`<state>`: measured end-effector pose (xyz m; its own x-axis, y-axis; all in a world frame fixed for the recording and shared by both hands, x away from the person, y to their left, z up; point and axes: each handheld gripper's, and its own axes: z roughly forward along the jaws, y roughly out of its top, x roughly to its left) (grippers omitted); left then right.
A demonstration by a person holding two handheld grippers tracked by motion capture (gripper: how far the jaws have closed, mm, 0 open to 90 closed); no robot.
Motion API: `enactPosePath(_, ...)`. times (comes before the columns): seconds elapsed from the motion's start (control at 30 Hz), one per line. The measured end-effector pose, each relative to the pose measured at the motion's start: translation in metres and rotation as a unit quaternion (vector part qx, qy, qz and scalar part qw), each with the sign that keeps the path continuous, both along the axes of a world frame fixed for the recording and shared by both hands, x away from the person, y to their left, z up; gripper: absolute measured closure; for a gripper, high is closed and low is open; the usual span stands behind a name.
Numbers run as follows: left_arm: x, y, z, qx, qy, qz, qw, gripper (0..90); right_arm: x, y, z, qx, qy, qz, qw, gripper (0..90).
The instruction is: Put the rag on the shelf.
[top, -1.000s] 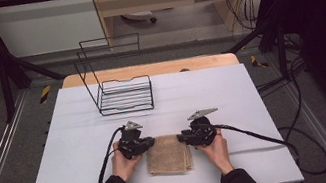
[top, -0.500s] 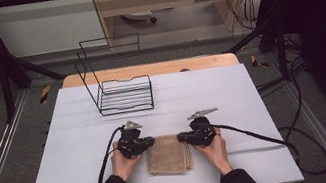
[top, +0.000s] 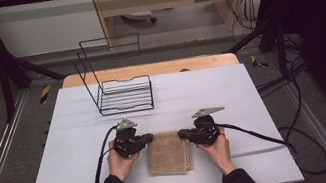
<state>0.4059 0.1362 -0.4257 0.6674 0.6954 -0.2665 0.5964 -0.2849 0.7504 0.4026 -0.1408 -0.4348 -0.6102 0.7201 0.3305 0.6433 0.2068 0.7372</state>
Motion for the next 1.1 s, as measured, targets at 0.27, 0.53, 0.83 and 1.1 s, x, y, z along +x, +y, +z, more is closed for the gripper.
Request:
enactPosePath(0.27,-0.013,0.002,0.014,-0.005,-0.029,-0.005,0.9995,85.8,-0.007,-0.003,0.013,0.012,-0.024,0.008,0.9996,83.0)
enactPosePath(0.53,-0.020,0.001,0.025,-0.010,-0.052,-0.009,0.9986,85.9,-0.013,-0.006,0.025,0.022,-0.047,0.009,0.9986,83.2)
enactPosePath(0.83,-0.026,0.003,0.037,-0.025,-0.067,-0.012,0.9974,85.9,-0.019,-0.010,0.039,0.031,-0.073,0.009,0.9968,83.4)
enactPosePath(1.1,-0.031,0.005,0.045,-0.036,-0.082,-0.010,0.9959,85.9,-0.023,-0.010,0.048,0.034,-0.096,0.009,0.9948,83.4)
